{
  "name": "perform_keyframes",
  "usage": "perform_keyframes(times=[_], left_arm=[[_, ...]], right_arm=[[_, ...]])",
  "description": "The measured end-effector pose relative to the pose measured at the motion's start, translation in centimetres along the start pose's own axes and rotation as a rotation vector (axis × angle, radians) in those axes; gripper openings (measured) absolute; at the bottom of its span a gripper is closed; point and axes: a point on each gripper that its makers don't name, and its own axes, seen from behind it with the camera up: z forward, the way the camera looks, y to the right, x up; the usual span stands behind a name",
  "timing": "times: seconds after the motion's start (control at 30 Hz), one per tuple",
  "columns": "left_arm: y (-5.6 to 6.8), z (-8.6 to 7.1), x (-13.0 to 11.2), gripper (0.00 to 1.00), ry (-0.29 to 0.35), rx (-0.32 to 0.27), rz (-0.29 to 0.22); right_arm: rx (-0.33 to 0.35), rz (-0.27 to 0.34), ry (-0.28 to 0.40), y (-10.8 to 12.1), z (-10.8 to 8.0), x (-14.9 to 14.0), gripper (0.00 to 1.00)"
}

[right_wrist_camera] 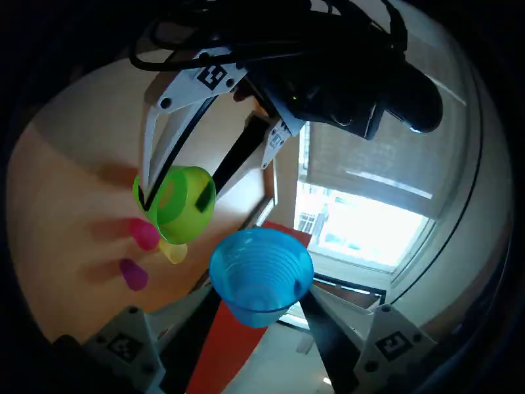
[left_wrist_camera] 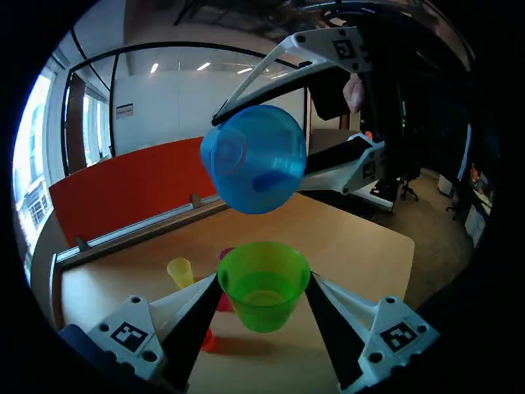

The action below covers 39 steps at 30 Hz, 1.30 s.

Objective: Pour water

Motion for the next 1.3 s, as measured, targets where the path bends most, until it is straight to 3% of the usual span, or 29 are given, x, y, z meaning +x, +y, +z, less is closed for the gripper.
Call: perform_keyframes(times=[0.2,0.37,0.9,1.3], left_arm=[[-0.1,0.0,-0.1,0.87,-0.003,0.003,-0.001],[-0.1,-0.1,-0.2,0.87,-0.006,0.006,0.000],[-0.6,-0.3,-0.4,0.87,-0.014,0.015,-0.008],[-0.6,-0.5,-0.5,0.87,-0.012,0.023,-0.003]], right_arm=[[-0.002,0.041,0.019,0.0,-0.1,1.0,0.85],[-0.005,0.130,0.026,-0.3,-0.6,1.7,0.85],[-0.018,0.527,0.030,-2.3,-2.1,3.4,0.85],[-0.047,0.808,0.045,-3.0,-2.4,2.7,0.85]])
